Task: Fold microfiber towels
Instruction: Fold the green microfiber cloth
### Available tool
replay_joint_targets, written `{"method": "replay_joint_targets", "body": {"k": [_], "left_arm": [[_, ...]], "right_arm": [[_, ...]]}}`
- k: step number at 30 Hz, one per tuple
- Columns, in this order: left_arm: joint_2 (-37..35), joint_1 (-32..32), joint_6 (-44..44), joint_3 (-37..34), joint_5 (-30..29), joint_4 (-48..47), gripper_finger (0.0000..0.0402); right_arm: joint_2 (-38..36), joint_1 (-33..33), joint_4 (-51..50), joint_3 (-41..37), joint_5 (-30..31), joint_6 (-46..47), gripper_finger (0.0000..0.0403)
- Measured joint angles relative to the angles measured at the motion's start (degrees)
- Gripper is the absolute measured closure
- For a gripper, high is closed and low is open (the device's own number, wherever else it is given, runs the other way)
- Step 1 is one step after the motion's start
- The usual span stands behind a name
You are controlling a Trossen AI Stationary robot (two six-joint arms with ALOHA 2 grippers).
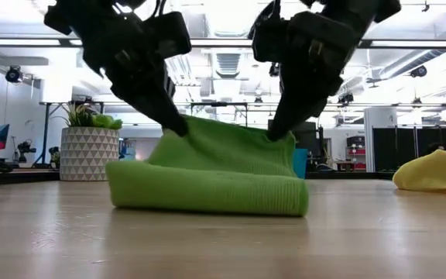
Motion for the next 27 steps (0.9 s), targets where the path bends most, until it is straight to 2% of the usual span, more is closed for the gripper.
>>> {"method": "replay_joint_targets", "body": {"k": [7, 14, 20, 27], "left_arm": [[0.0, 3.7, 4.5, -0.8, 0.0, -0.9, 0.0401], [0.1, 7.9, 9.3, -0.8, 0.0, -0.9, 0.0402], [2.0, 11.2, 9.5, -0.8, 0.2, -0.9, 0.0402], [3.8, 12.9, 14.0, -0.9, 4.6, -0.4, 0.0388]], "right_arm": [[-0.6, -5.6, 0.0, 0.1, -3.7, -4.1, 0.0394], [-0.4, -9.9, 0.0, -0.1, -3.8, -6.1, 0.0394], [-0.4, -11.6, 0.1, -0.3, -4.0, -8.1, 0.0394], [-0.4, -13.4, -1.2, -0.5, -4.3, -7.9, 0.0393]]}}
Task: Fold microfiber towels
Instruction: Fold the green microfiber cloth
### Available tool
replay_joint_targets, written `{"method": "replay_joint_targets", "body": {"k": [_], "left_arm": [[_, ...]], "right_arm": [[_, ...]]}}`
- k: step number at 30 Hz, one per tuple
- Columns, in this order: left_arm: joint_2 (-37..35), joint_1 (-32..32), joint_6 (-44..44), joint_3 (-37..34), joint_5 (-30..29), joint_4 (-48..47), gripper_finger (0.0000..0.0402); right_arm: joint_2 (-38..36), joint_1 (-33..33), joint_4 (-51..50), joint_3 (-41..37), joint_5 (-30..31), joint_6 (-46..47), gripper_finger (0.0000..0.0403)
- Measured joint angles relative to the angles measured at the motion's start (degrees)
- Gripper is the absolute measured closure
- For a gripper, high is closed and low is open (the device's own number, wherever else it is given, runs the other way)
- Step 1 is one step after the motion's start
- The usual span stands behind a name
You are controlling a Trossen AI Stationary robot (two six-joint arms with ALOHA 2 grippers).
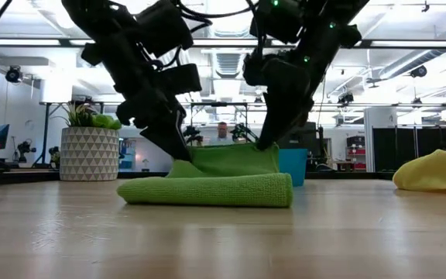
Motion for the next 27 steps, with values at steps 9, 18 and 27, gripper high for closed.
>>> {"method": "replay_joint_targets", "body": {"k": [9, 18, 27], "left_arm": [[-0.5, 6.1, 4.3, 0.0, -1.6, -0.1, 0.0264], [-4.1, 8.7, 7.1, -0.5, 11.0, -5.9, 0.0194], [-5.9, -4.8, 14.5, -2.6, 22.2, -2.2, 0.0227]], "right_arm": [[-1.3, -2.8, -2.7, 0.1, 2.2, 2.3, 0.0302], [-4.4, 2.0, 1.9, 0.0, -4.8, 1.4, 0.0213], [-0.5, 17.0, 10.5, -0.1, 6.2, -3.6, 0.0208]]}}
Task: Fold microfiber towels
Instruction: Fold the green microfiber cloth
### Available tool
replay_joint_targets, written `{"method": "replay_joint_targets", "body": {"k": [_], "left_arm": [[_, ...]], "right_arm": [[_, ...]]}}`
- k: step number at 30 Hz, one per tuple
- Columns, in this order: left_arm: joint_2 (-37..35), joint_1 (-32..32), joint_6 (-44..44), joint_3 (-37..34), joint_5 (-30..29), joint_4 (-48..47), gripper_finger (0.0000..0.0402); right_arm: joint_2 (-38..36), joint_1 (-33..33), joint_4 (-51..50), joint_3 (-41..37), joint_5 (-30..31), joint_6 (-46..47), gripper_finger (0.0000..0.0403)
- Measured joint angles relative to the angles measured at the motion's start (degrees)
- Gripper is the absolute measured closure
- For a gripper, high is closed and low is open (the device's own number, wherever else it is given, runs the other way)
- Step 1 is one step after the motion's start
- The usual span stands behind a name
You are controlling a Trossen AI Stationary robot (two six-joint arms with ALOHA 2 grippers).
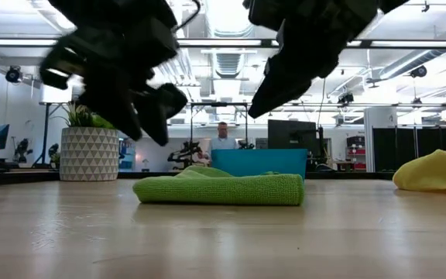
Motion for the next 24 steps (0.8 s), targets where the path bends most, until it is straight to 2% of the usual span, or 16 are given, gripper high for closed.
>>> {"method": "replay_joint_targets", "body": {"k": [2, 5, 11, 21, 24], "left_arm": [[0.7, -3.1, 0.0, -0.7, -1.3, 3.7, 0.0228], [1.4, -5.9, 0.0, -1.7, -2.1, 8.2, 0.0228], [3.4, -8.0, -1.6, -2.3, -5.1, 13.0, 0.0228], [14.9, -8.3, -11.6, -2.1, -6.3, 16.3, 0.0228], [16.3, -8.7, -15.8, -2.2, -11.7, 15.1, 0.0231]], "right_arm": [[1.1, 2.0, 0.5, 0.0, 3.9, 0.0, 0.0208], [3.3, 3.3, 1.5, 0.0, 5.1, 1.2, 0.0207], [9.1, 3.3, 4.8, 0.0, 2.1, 5.3, 0.0209], [13.6, 3.6, 3.8, 0.2, -1.2, 7.7, 0.0215], [14.2, 3.8, 2.5, 0.3, -0.6, 8.6, 0.0229]]}}
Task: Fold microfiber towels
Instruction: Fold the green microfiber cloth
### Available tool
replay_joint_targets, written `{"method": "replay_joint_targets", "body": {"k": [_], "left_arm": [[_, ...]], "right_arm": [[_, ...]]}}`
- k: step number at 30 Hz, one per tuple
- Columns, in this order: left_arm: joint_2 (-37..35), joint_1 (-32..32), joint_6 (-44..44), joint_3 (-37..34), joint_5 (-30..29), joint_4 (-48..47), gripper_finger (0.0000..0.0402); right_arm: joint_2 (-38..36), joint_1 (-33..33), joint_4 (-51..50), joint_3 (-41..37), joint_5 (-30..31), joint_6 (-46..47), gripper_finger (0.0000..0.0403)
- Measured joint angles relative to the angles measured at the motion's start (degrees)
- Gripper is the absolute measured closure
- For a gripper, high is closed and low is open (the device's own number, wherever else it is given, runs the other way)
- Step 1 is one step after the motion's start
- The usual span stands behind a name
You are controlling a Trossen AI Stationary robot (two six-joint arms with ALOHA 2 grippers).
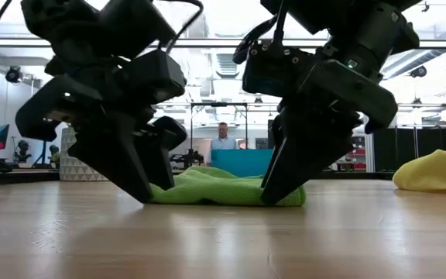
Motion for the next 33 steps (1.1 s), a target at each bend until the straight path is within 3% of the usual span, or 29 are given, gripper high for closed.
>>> {"method": "replay_joint_targets", "body": {"k": [4, 10, 13, 22, 27, 33], "left_arm": [[0.0, -0.6, -0.6, 0.0, -3.5, -1.3, 0.0268], [-2.6, -1.2, -1.0, 0.0, -5.0, -1.6, 0.0389], [-5.3, -1.2, -1.0, 0.2, -4.8, -2.3, 0.0391], [-16.9, -1.1, -7.2, 1.5, 7.4, -3.0, 0.0400], [-17.9, -0.8, -8.2, 1.0, 3.8, -2.9, 0.0401], [-14.3, 1.8, -8.2, 1.0, 1.2, -2.9, 0.0401]], "right_arm": [[0.0, 0.4, -2.3, 0.0, 1.6, 0.7, 0.0263], [-1.4, 1.7, -3.9, -0.3, 3.6, 0.8, 0.0348], [-3.4, 1.9, -4.6, -0.5, 2.7, 0.9, 0.0385], [-12.2, 2.0, -4.0, -0.5, -8.8, 4.0, 0.0389], [-13.4, 1.2, -5.0, -0.5, -7.9, 4.4, 0.0390], [-13.0, -2.6, -8.4, -1.0, -8.1, 3.2, 0.0390]]}}
